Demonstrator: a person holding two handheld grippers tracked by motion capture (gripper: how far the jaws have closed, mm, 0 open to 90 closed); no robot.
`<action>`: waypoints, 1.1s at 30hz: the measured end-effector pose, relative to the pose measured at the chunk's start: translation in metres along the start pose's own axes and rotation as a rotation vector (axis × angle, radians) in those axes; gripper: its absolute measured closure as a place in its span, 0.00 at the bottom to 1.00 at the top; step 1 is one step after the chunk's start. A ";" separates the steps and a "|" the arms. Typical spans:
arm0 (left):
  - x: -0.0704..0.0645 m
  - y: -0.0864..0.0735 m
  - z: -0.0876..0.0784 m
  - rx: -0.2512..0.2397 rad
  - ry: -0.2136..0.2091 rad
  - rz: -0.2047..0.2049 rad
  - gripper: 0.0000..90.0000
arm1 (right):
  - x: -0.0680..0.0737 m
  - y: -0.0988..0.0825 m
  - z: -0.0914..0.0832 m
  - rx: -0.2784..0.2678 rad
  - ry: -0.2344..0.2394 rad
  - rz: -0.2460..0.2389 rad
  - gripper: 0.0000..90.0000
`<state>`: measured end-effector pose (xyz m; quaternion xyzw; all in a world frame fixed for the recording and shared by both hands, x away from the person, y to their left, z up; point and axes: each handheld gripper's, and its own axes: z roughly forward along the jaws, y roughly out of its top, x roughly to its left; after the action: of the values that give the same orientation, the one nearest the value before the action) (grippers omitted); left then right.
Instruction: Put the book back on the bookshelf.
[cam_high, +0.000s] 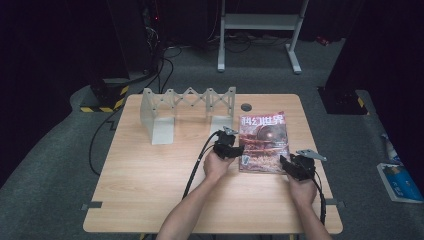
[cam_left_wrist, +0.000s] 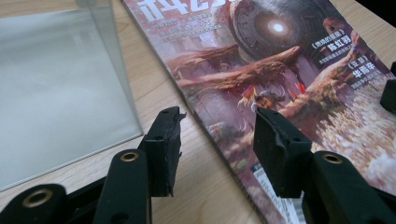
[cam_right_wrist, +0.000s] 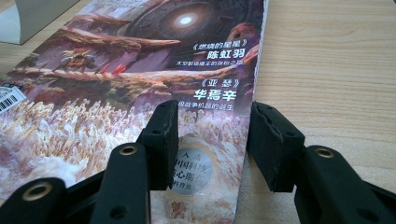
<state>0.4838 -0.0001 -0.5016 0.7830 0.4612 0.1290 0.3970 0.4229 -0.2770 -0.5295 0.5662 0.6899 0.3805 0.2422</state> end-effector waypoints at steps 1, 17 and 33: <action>-0.001 0.001 0.003 0.000 -0.003 -0.005 0.57 | 0.000 0.000 0.000 0.003 0.001 0.007 0.59; -0.008 -0.003 0.022 0.031 -0.013 -0.033 0.57 | -0.003 0.001 0.000 0.015 0.022 0.024 0.59; -0.013 -0.003 0.021 0.051 0.012 0.010 0.57 | 0.000 -0.001 -0.007 0.046 0.035 0.030 0.60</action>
<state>0.4868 -0.0208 -0.5154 0.7944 0.4627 0.1241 0.3734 0.4168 -0.2792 -0.5260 0.5752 0.6939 0.3780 0.2115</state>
